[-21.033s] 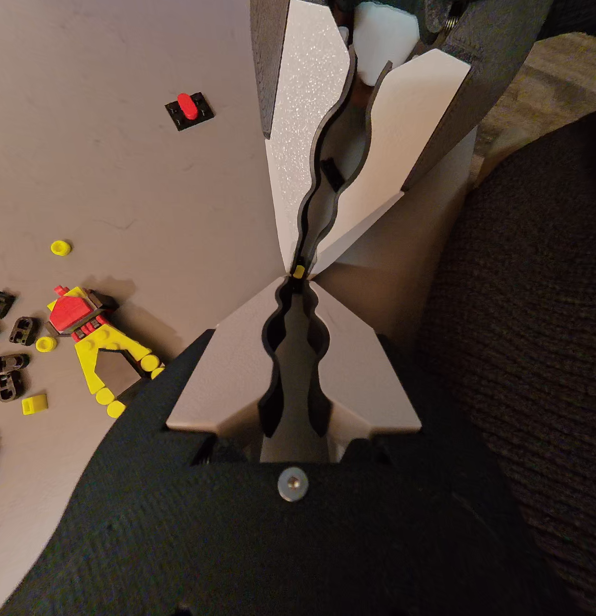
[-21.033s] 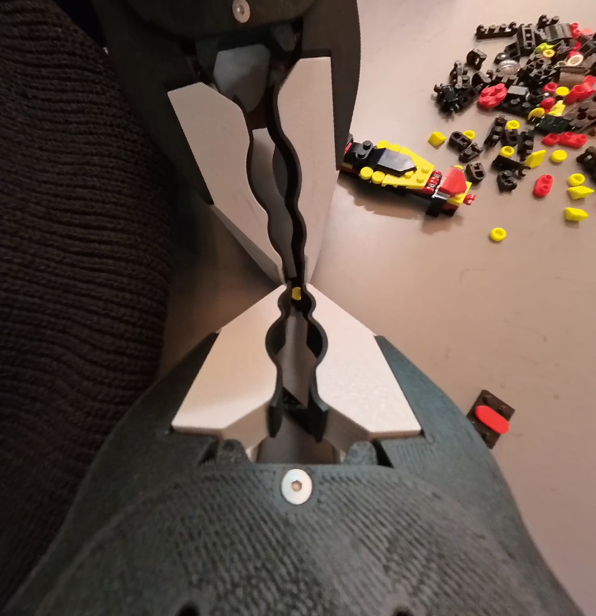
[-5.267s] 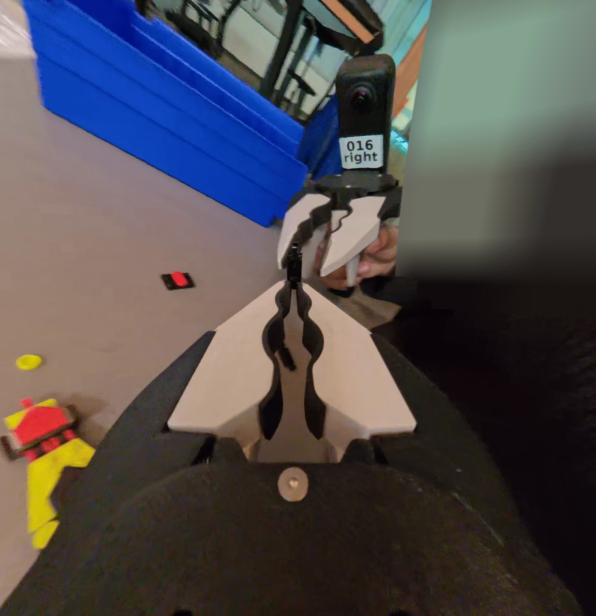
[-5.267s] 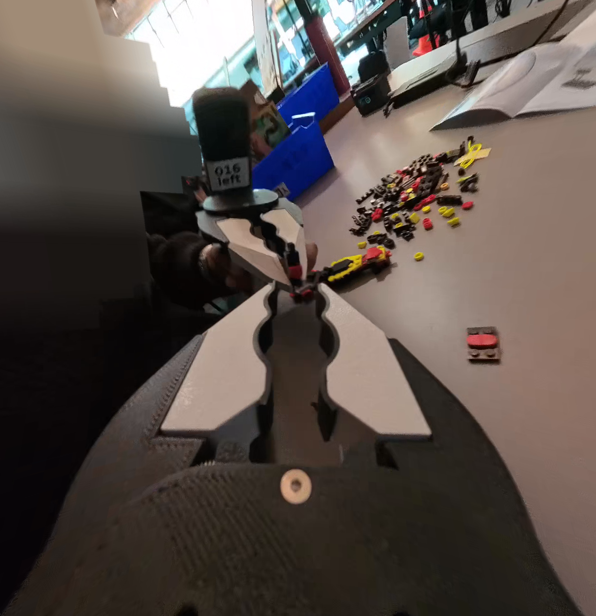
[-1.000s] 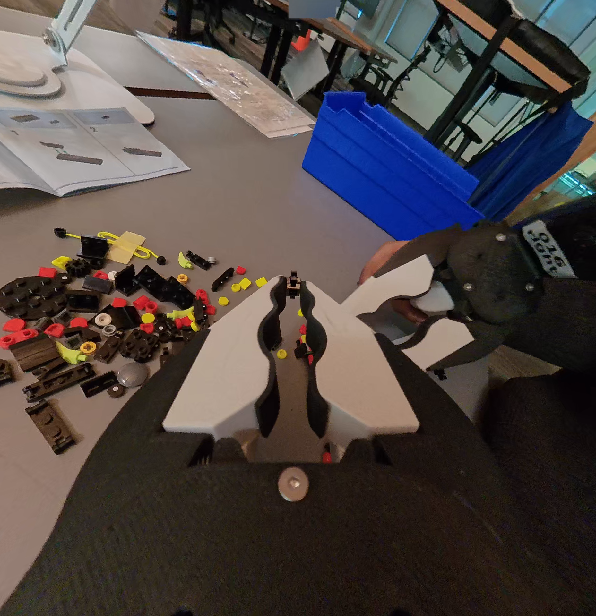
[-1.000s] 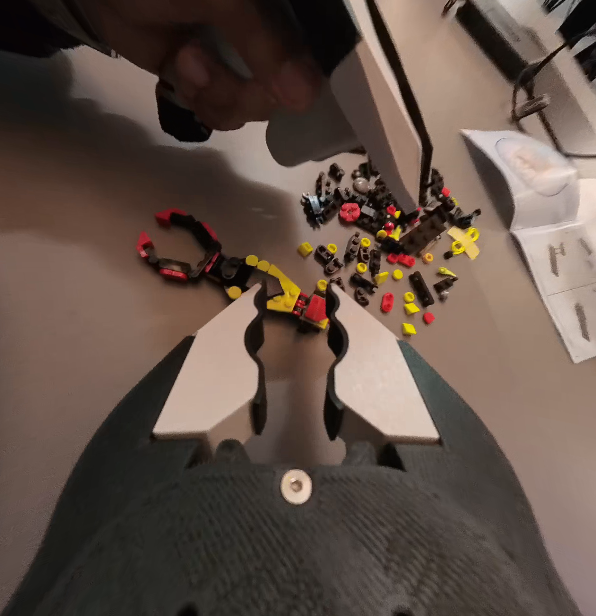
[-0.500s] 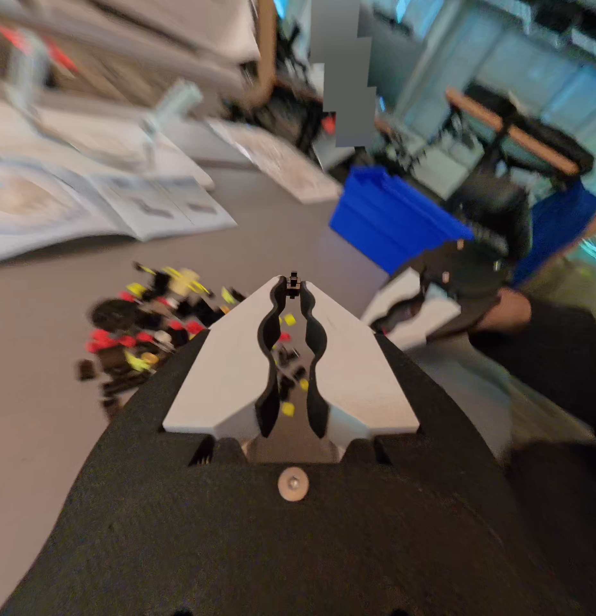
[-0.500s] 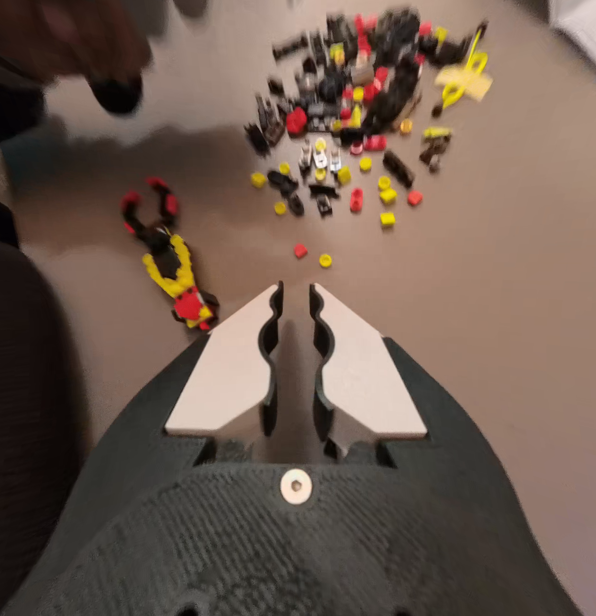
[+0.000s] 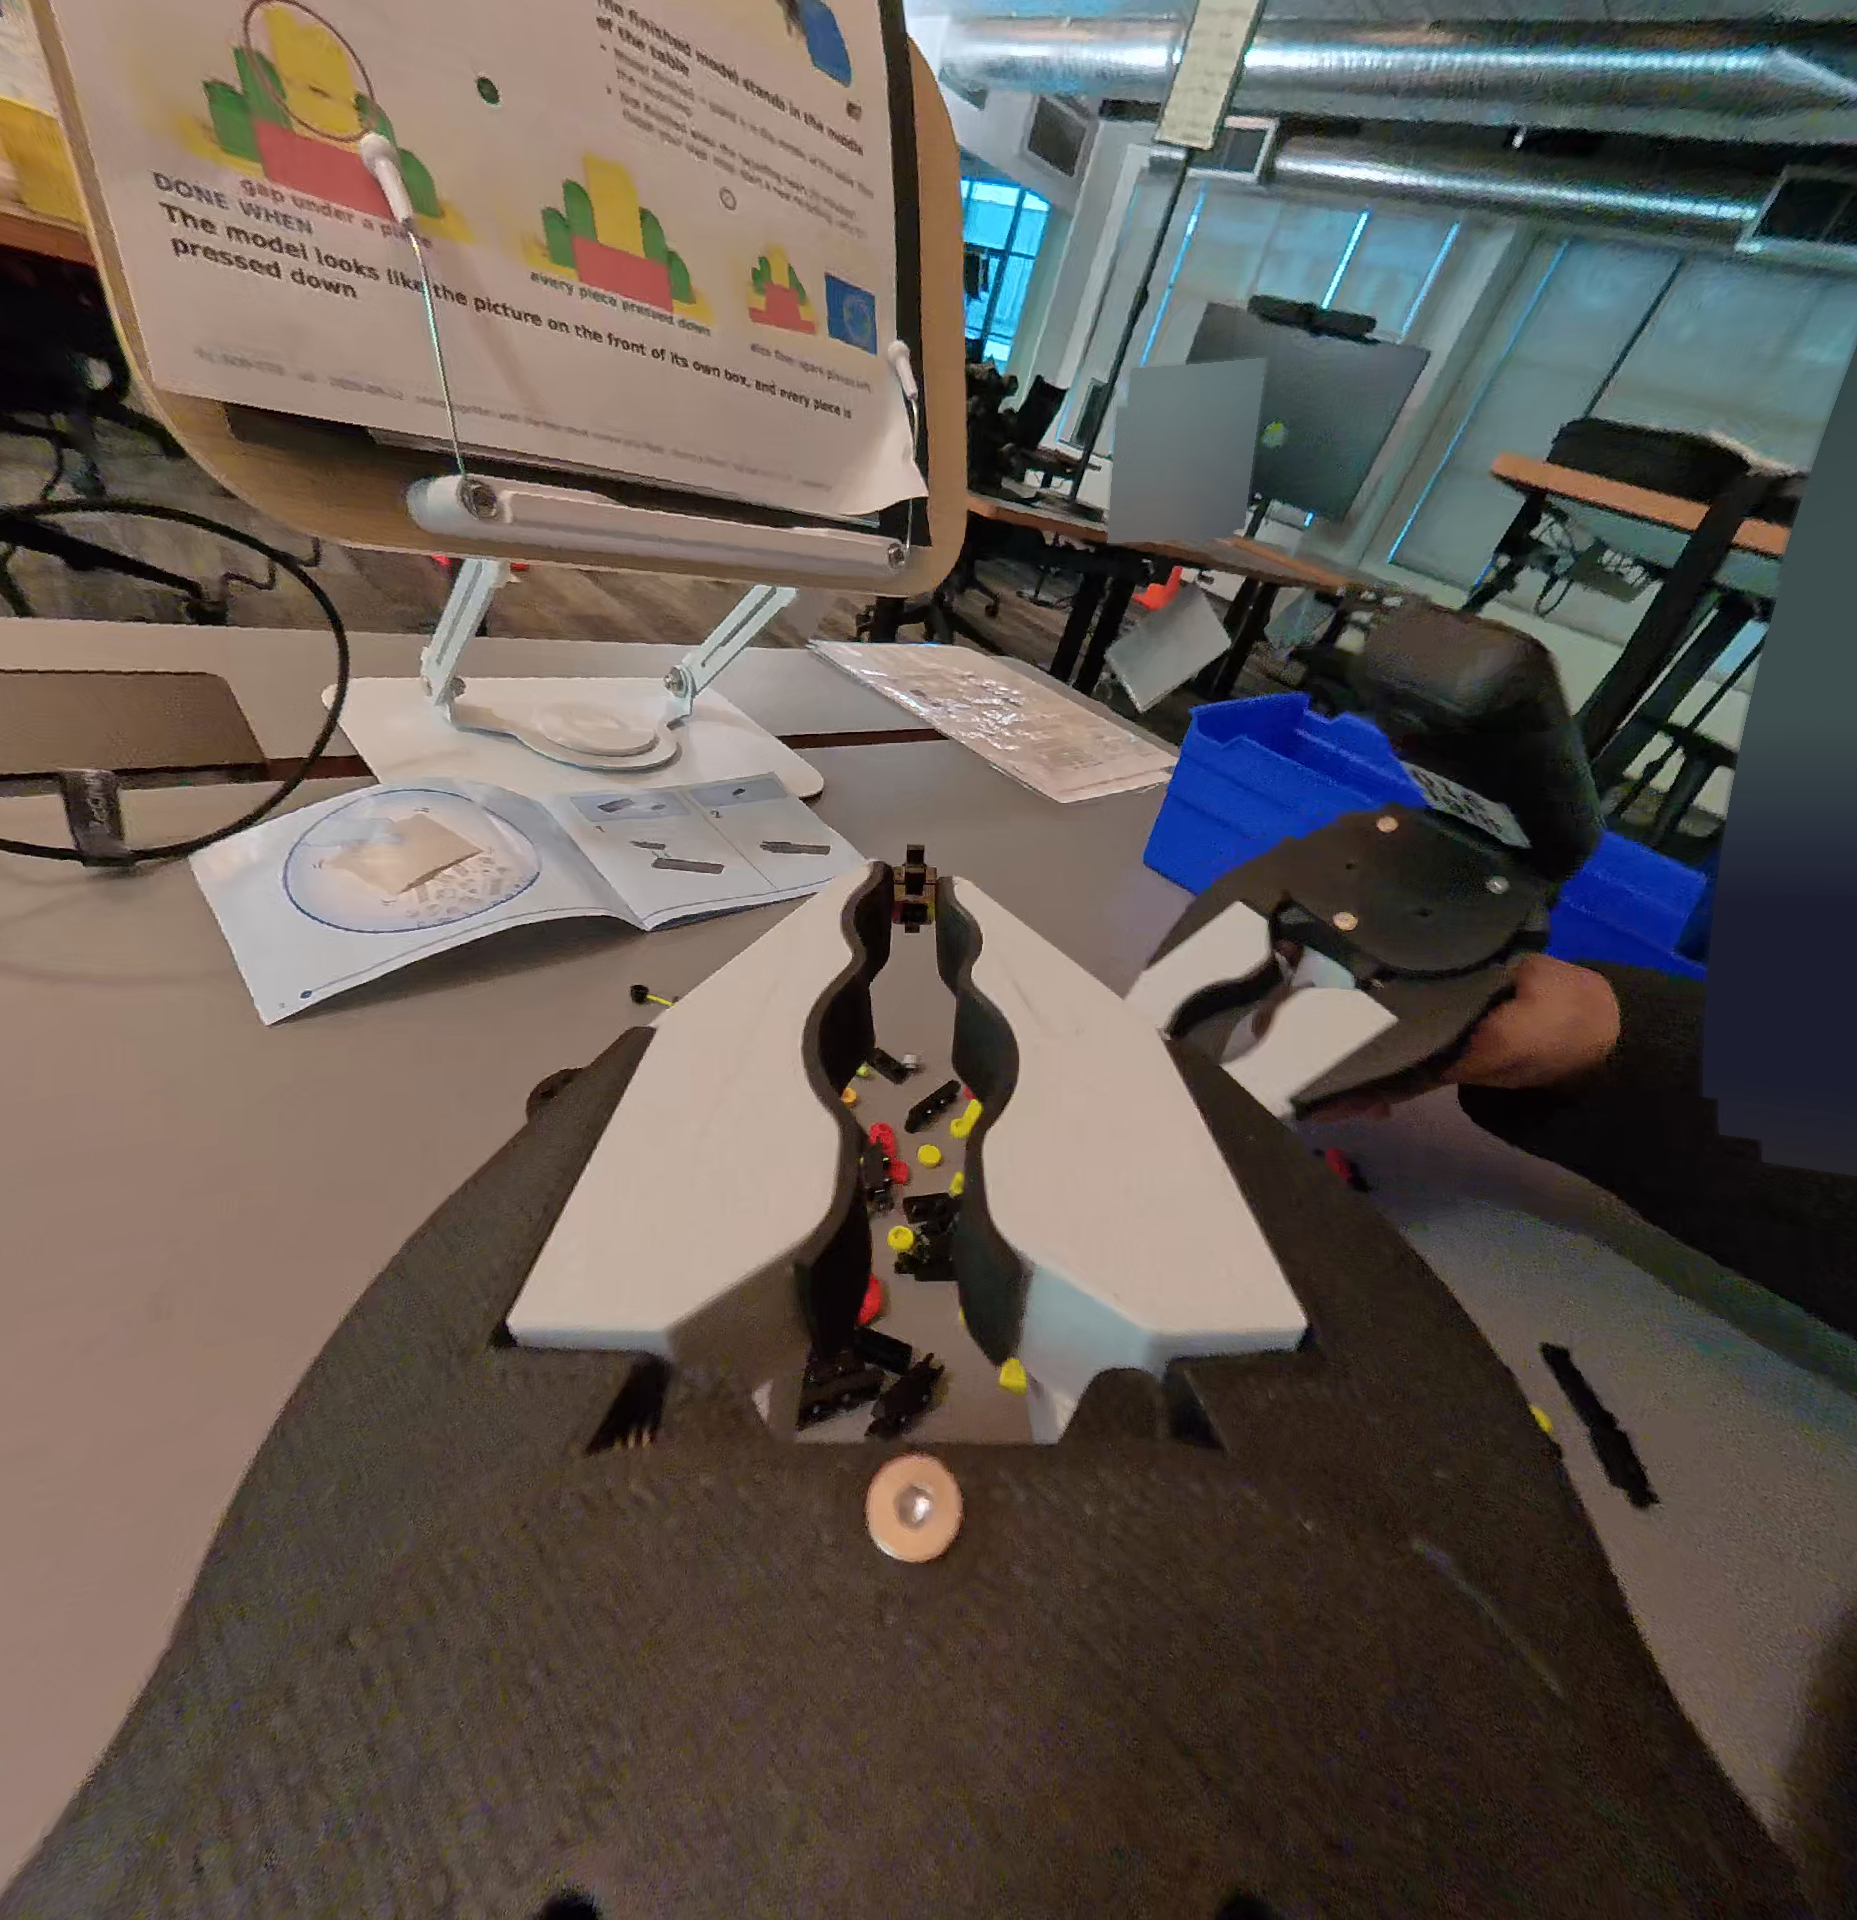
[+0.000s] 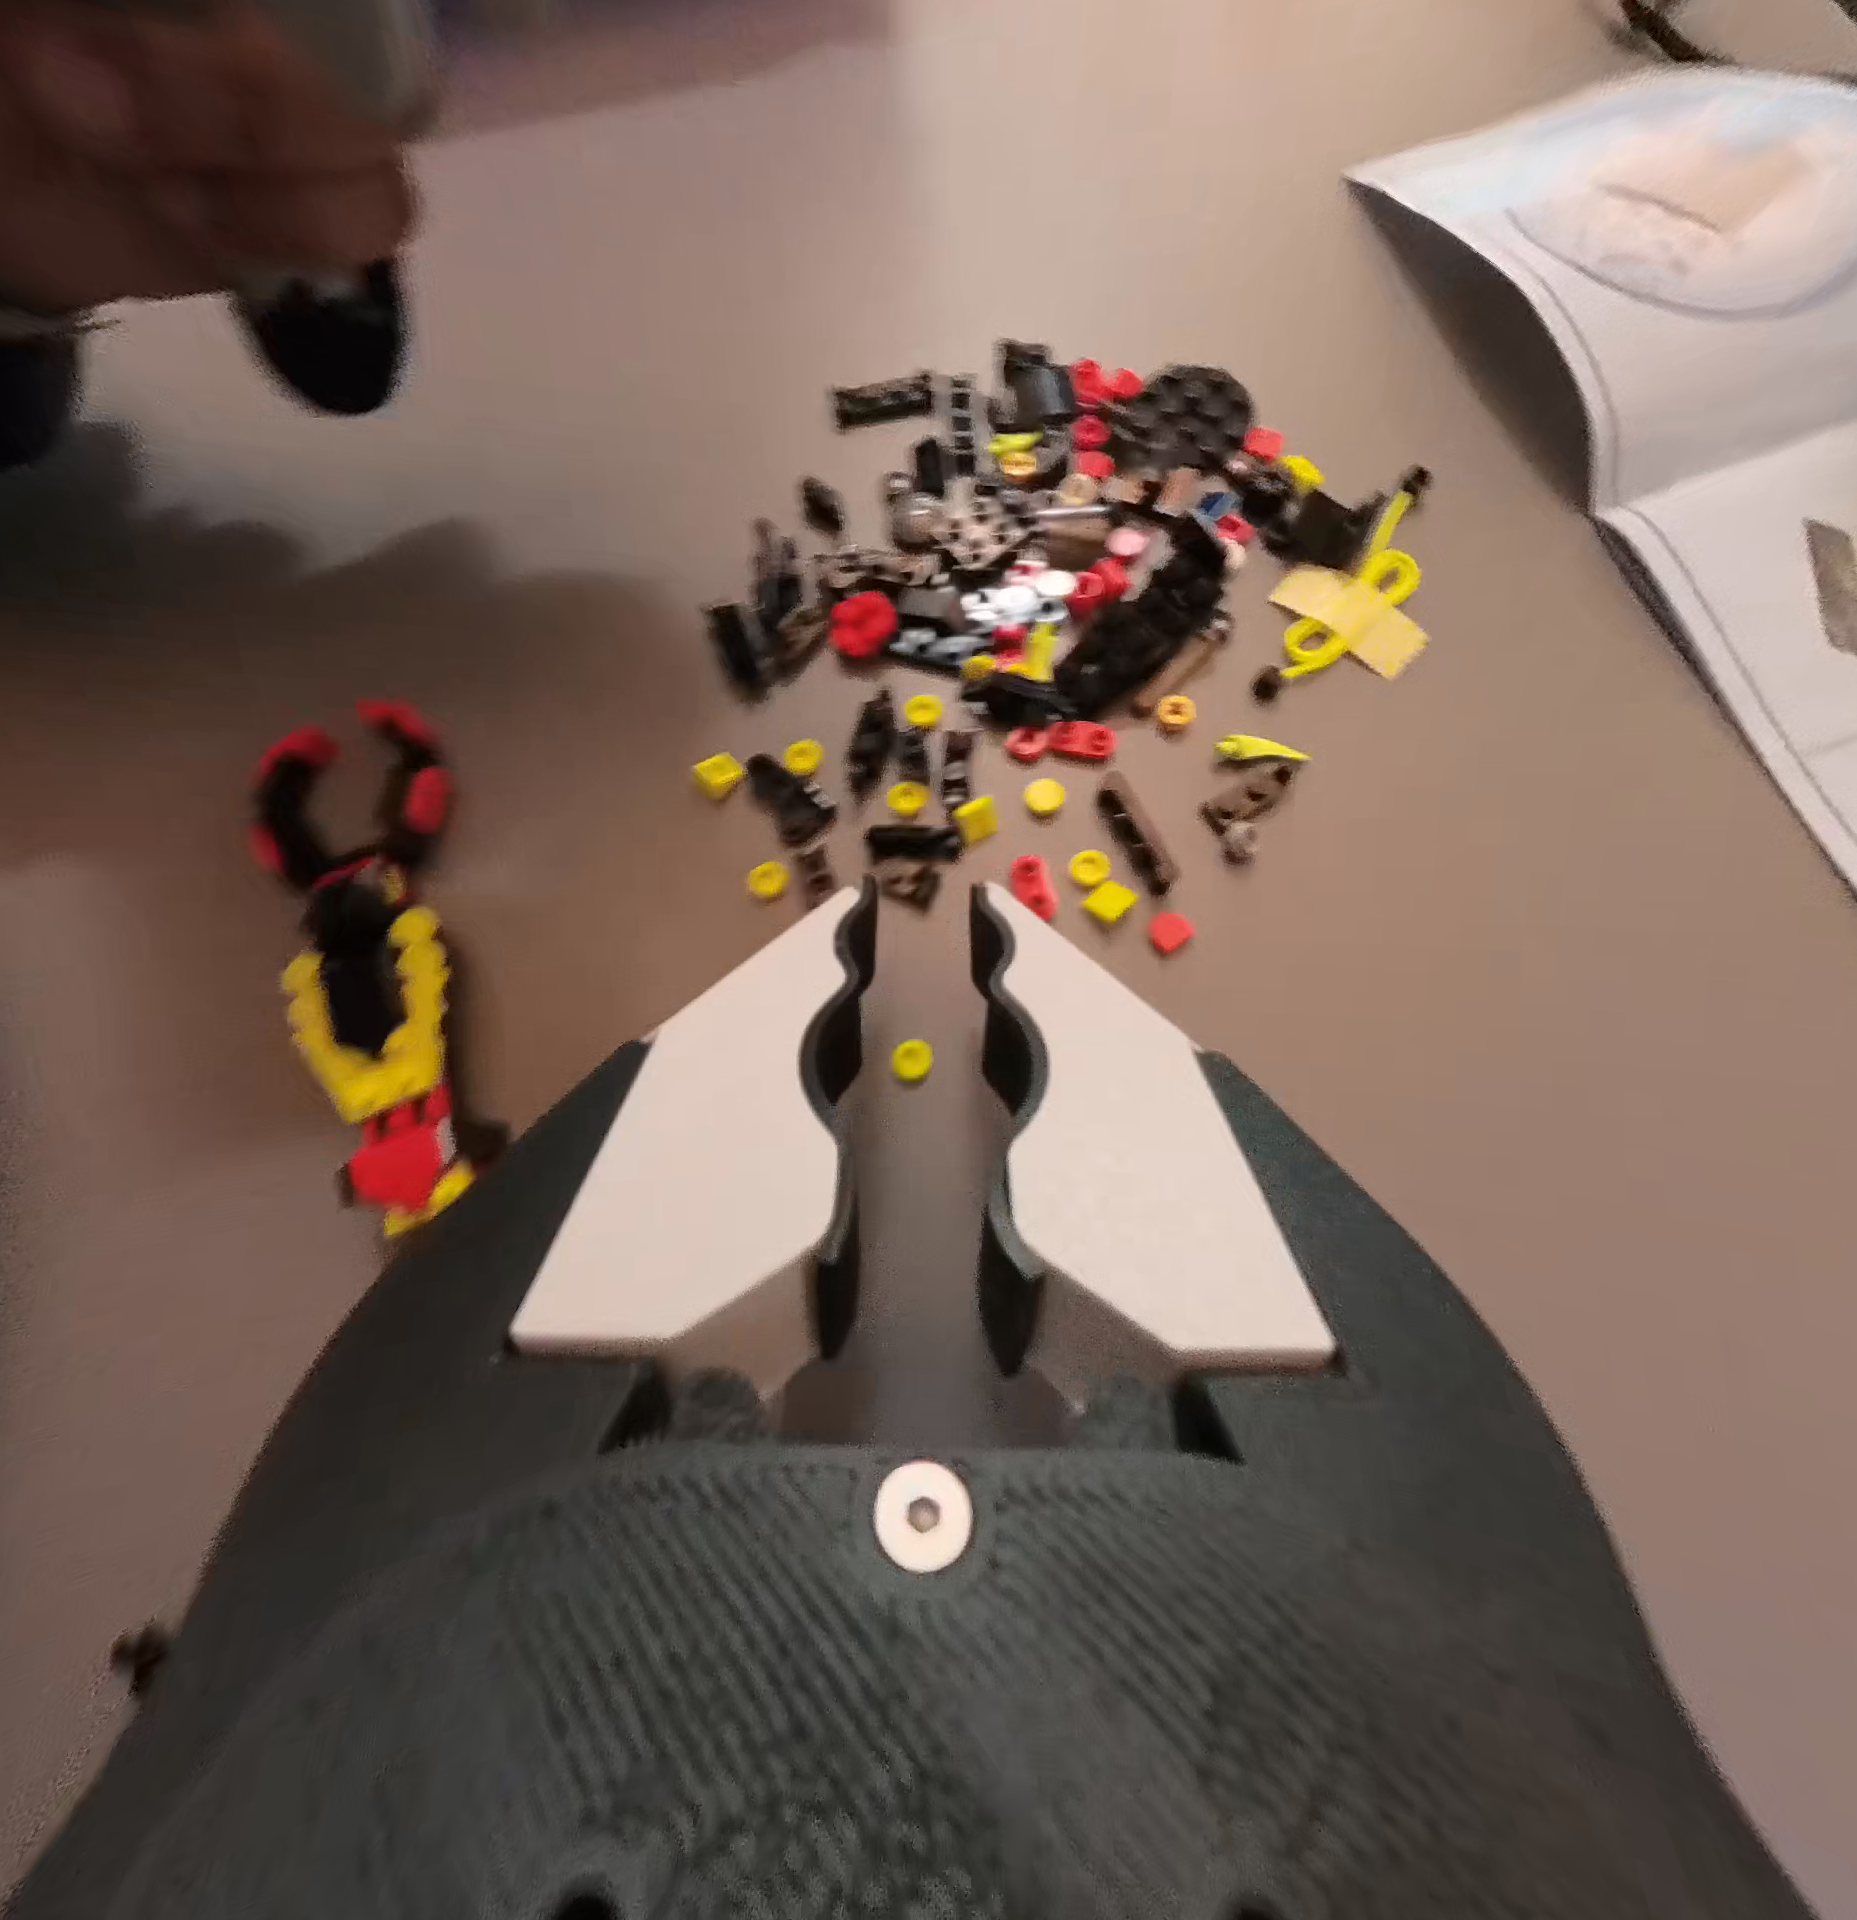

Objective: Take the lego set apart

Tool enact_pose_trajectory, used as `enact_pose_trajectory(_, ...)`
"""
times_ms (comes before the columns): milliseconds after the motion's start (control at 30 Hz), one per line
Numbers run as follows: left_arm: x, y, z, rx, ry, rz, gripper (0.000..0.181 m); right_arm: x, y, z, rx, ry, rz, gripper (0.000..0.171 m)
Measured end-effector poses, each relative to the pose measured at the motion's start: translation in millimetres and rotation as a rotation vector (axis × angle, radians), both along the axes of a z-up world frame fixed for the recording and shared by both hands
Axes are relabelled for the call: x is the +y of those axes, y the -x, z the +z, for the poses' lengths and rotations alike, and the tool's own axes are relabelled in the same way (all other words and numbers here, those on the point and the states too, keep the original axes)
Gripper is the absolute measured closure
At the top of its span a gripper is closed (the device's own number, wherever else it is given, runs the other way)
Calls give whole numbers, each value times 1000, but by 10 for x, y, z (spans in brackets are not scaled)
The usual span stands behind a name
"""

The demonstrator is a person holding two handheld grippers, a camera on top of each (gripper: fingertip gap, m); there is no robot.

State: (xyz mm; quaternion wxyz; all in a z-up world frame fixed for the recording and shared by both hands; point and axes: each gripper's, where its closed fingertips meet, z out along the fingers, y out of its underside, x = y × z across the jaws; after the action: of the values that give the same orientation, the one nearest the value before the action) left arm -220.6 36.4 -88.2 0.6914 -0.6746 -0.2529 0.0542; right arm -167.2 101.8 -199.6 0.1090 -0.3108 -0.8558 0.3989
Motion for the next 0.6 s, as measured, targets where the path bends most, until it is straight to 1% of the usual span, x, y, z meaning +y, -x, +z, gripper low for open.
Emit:
enact_pose_trajectory(67, 15, -1, -12, -33, -20, -16, 175, 6, -191, 21, 65, -14, 79, 152)
enact_pose_trajectory(100, 31, -8, -28, -48, -23, -28, 175, 8, -267, 25, 111, -20, 108, 153)
enact_pose_trajectory(133, 50, -25, -44, -59, -22, -40, 175, -4, -329, 30, 161, -21, 138, 160)
enact_pose_trajectory(167, 68, -48, -51, -61, -21, -53, 175, -35, -383, 30, 209, -21, 178, 171)
enact_pose_trajectory(233, 103, -99, -45, -43, -15, -73, 175, -135, -422, -19, 275, -34, 269, 171)
enact_pose_trajectory(333, 136, -143, -50, -8, 6, -85, 175, -279, -345, -216, 214, -99, 383, 171)
enact_pose_trajectory(367, 139, -145, -62, 0, 15, -84, 175, -329, -279, -233, 198, -101, 405, 171)
enact_pose_trajectory(400, 137, -143, -66, 8, 22, -81, 175, -356, -158, -227, 202, -109, 400, 171)
enact_pose_trajectory(433, 134, -142, -66, 17, 26, -78, 175, -326, 33, -242, 219, -153, 356, 171)
enact_pose_trajectory(500, 133, -144, -65, 41, 40, -73, 175, -180, 455, -241, 260, -266, 222, 171)
enact_pose_trajectory(533, 136, -149, -66, 55, 49, -72, 175, -152, 527, -239, 241, -292, 215, 171)
enact_pose_trajectory(600, 146, -168, -62, 78, 60, -77, 175, -239, 432, -153, 180, -228, 276, 171)
